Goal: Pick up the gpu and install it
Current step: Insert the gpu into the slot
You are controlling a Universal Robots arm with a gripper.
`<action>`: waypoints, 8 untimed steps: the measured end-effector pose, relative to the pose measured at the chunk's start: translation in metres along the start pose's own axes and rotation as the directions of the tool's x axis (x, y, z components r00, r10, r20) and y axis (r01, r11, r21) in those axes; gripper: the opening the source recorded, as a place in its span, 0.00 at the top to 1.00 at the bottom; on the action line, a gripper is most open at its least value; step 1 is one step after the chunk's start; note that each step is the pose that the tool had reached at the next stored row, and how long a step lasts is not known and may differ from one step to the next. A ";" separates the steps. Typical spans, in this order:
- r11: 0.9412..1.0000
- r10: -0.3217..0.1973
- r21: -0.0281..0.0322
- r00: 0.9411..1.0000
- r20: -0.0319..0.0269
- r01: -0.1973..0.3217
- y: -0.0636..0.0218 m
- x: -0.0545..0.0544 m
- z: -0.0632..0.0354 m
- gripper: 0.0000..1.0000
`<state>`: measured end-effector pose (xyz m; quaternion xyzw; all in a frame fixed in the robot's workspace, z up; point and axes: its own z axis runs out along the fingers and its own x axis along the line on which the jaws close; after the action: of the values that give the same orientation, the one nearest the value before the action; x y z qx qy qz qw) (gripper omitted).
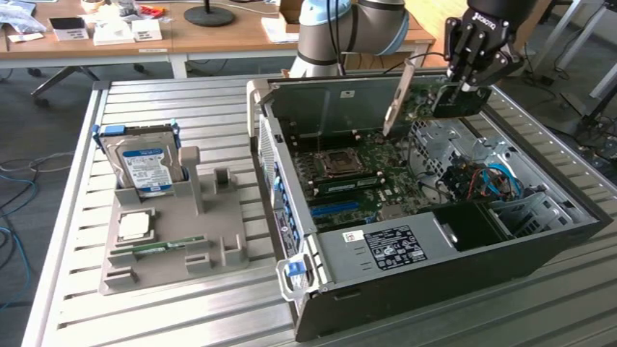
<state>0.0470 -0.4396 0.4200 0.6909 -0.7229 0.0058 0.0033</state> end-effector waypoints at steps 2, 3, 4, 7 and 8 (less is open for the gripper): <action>1.000 0.000 0.010 1.000 0.001 0.000 0.0026 0.000 0.0001 0.73; 1.000 0.000 0.013 1.000 0.001 0.000 0.0038 0.000 0.0002 0.73; 1.000 0.000 0.015 1.000 0.001 0.000 0.0049 0.000 0.0002 0.73; 1.000 0.000 0.017 1.000 0.001 0.000 0.0080 0.000 0.0003 0.73; 1.000 0.000 0.017 1.000 0.001 0.000 0.0090 0.000 0.0004 0.73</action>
<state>0.0380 -0.4396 0.4196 0.6910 -0.7227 0.0117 -0.0030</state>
